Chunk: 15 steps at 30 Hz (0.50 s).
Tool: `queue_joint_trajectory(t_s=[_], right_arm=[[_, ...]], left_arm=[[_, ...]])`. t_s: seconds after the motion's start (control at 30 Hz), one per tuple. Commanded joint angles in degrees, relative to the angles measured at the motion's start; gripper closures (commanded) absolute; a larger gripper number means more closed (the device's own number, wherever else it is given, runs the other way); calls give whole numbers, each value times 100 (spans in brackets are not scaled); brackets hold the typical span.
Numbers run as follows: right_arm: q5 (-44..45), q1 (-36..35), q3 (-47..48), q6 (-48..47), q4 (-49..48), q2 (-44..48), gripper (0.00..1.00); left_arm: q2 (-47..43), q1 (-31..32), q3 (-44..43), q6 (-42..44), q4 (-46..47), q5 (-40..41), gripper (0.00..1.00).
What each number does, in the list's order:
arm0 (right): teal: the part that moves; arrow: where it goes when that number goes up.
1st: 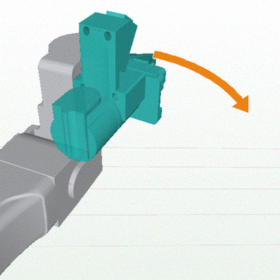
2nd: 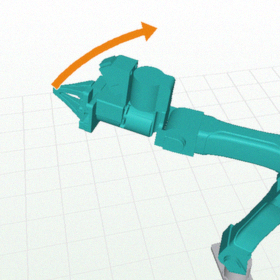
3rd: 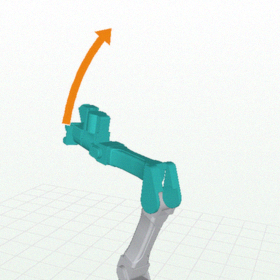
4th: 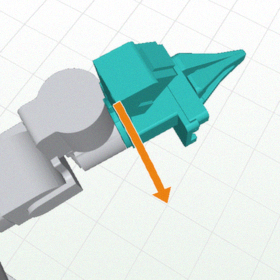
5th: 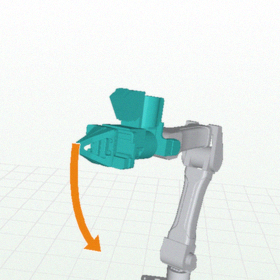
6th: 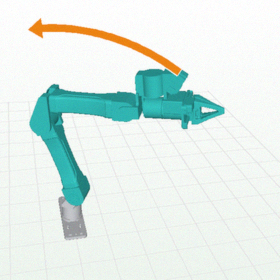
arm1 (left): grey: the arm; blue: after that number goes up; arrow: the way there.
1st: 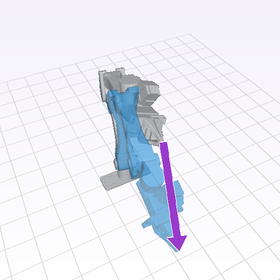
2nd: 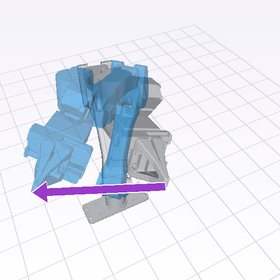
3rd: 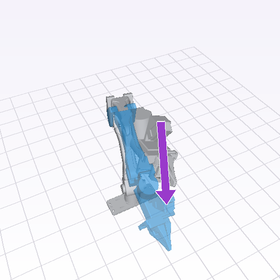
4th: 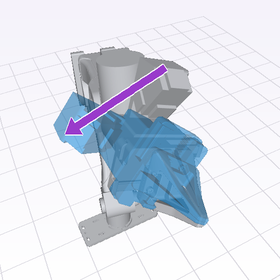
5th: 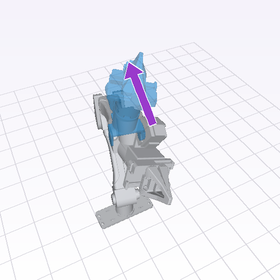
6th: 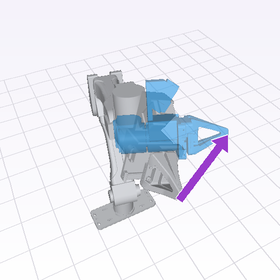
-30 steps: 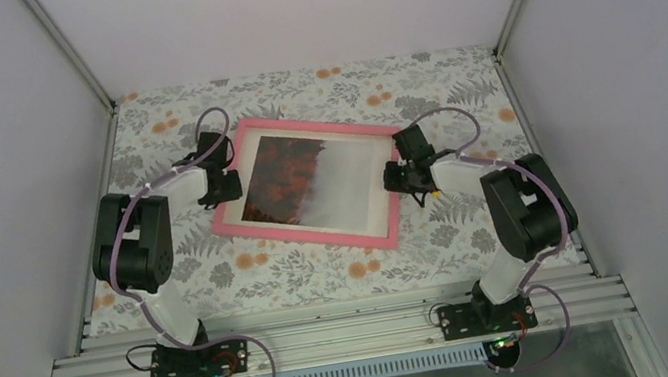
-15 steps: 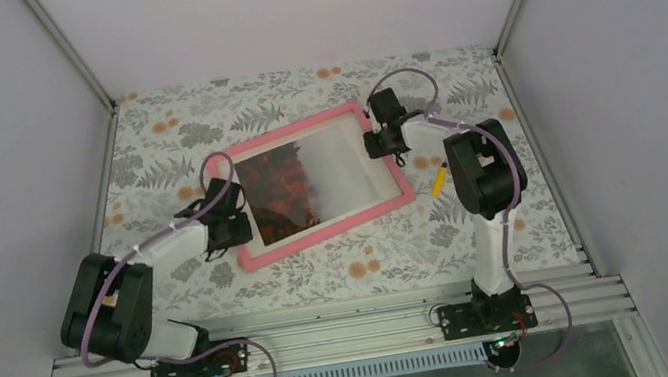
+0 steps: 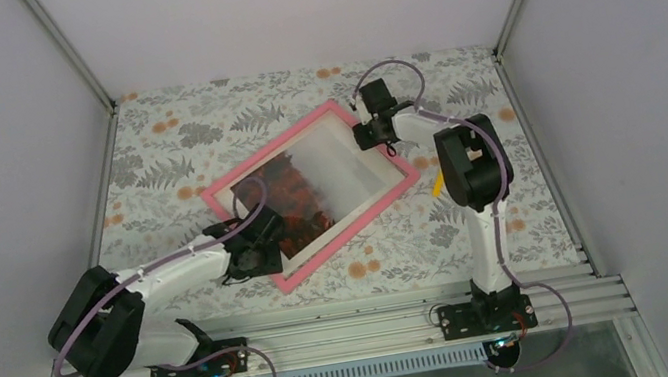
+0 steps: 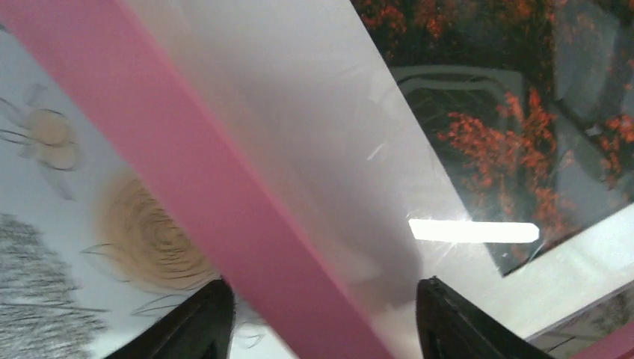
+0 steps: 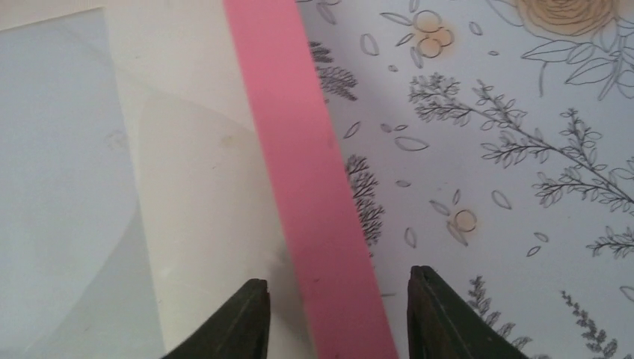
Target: Take the photo out of the frame
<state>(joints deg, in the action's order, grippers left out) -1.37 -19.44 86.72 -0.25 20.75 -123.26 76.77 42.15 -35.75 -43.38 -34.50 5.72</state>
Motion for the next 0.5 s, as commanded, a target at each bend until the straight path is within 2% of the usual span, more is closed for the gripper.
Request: queue_joint_trajectory(t_s=[0.0,0.13,0.23,0.47], right_arm=[[-51,-127,-239,805,115,620,57],[131,-63,-887,1403,253,1426,45],[131,-25,-1741,1934,166,2164,38],[-214,-94,-3888,3048,-443,3876,31]], left_arm=[[-133,48,-572,-179,-1118,616,35],[24,31,-1321,3,-1702,1304,25],[308,-31,-1977,297,-1834,1806,20],[1440,-897,-3330,1822,-1057,2098,15]])
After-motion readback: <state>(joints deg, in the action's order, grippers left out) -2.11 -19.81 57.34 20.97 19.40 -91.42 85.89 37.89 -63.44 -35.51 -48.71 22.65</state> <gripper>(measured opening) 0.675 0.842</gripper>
